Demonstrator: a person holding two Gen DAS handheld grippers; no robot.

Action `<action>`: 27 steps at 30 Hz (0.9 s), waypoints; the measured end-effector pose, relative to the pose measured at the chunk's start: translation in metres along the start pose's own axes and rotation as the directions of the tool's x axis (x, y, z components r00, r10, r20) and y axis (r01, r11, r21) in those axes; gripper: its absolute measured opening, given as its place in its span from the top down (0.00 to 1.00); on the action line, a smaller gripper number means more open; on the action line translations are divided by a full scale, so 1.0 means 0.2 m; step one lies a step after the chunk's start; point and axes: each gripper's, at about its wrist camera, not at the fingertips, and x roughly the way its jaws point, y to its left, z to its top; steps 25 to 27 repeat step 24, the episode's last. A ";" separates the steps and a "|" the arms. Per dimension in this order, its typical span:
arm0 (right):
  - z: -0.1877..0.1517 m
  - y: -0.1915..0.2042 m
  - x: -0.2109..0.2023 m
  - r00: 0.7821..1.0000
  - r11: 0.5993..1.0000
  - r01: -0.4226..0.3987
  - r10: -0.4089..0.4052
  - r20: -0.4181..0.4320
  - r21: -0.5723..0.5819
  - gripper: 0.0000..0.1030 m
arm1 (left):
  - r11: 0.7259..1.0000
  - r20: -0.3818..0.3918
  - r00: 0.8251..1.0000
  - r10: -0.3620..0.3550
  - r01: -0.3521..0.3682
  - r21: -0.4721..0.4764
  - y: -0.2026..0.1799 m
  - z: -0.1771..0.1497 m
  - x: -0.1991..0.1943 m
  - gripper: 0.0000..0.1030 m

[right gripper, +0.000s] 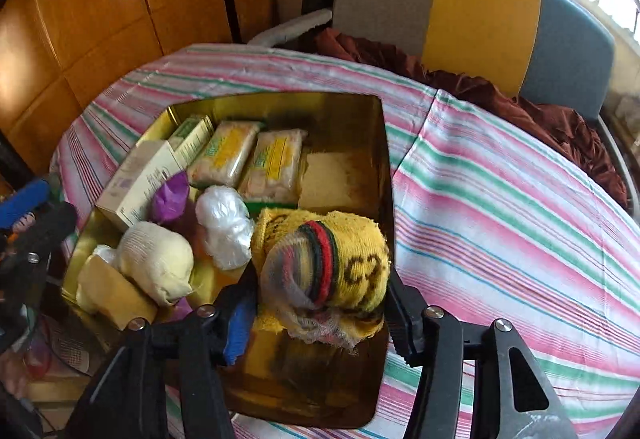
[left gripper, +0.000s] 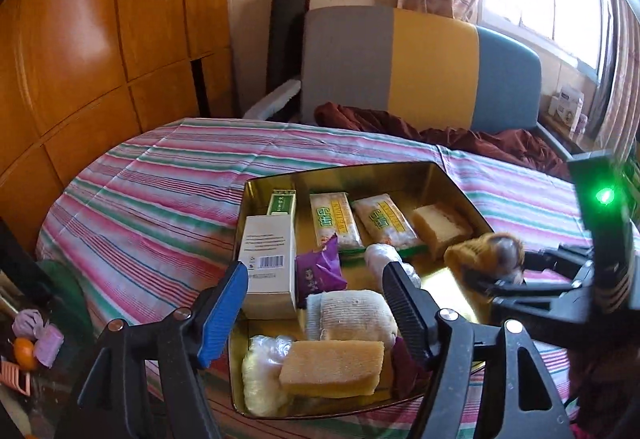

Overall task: Organize objects
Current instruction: 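Carry the yellow sock ball into the gold tray and open the right tool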

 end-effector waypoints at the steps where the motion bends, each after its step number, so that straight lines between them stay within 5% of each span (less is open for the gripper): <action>1: 0.00 0.00 0.00 1.000 1.000 0.001 -0.001 -0.002 -0.002 0.40 | 1.000 0.009 1.000 0.012 -0.011 -0.004 0.01 0.00 -0.01 0.31; 4: -0.02 0.01 0.01 1.000 1.000 -0.003 0.003 0.003 0.003 0.22 | 0.999 0.033 0.999 0.035 -0.034 -0.008 0.02 0.01 -0.03 0.31; 7: -0.04 0.02 -0.01 1.000 1.000 -0.016 0.016 0.014 0.018 0.16 | 0.999 0.026 0.999 0.030 -0.030 -0.027 0.03 0.01 -0.03 0.31; 27: -0.11 -0.01 -0.17 0.995 0.994 -0.033 0.023 0.093 0.107 0.14 | 1.000 0.039 0.999 -0.006 0.007 -0.023 -0.01 0.00 -0.06 0.35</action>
